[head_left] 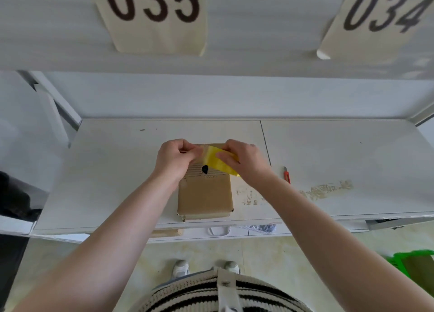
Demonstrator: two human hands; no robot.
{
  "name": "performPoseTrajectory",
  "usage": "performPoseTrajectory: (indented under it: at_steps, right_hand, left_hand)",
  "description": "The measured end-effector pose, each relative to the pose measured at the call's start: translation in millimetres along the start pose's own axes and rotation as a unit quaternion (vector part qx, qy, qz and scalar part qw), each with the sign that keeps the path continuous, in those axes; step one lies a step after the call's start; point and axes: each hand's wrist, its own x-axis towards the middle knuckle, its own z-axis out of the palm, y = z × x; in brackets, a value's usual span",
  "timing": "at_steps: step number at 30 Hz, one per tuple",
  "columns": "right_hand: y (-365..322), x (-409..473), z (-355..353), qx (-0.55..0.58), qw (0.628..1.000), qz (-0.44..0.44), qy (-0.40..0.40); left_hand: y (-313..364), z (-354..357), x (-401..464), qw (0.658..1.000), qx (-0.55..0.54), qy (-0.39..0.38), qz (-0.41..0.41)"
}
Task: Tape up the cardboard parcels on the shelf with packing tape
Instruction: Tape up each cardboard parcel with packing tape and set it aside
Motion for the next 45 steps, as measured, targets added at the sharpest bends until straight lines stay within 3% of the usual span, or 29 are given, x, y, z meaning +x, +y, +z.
performPoseTrajectory:
  at_steps: [5, 14, 24, 31, 36, 45]
  right_hand:
    - [6, 5, -12, -0.036, 0.999, 0.012, 0.032]
    - [-12, -3, -15, 0.002, 1.0, -0.028, -0.011]
    - [-10, 2, -17, 0.053, 0.997, 0.016, -0.046]
    - [-9, 6, -21, 0.123, 0.989, 0.056, -0.068]
    - [-13, 6, -23, 0.175, 0.978, 0.085, -0.071]
    - [-12, 9, -22, 0.161, 0.983, 0.078, -0.045]
  left_hand:
    - [18, -12, -18, 0.981, -0.159, -0.107, -0.044]
    - [18, -38, -15, 0.972, -0.101, -0.203, -0.063]
    - [15, -46, -12, 0.95, -0.185, -0.235, -0.094]
    - [15, -44, -13, 0.98, -0.038, -0.191, 0.032]
    - [15, -42, -10, 0.982, 0.051, -0.156, 0.091]
    - [7, -33, -8, 0.932, 0.256, -0.049, 0.251]
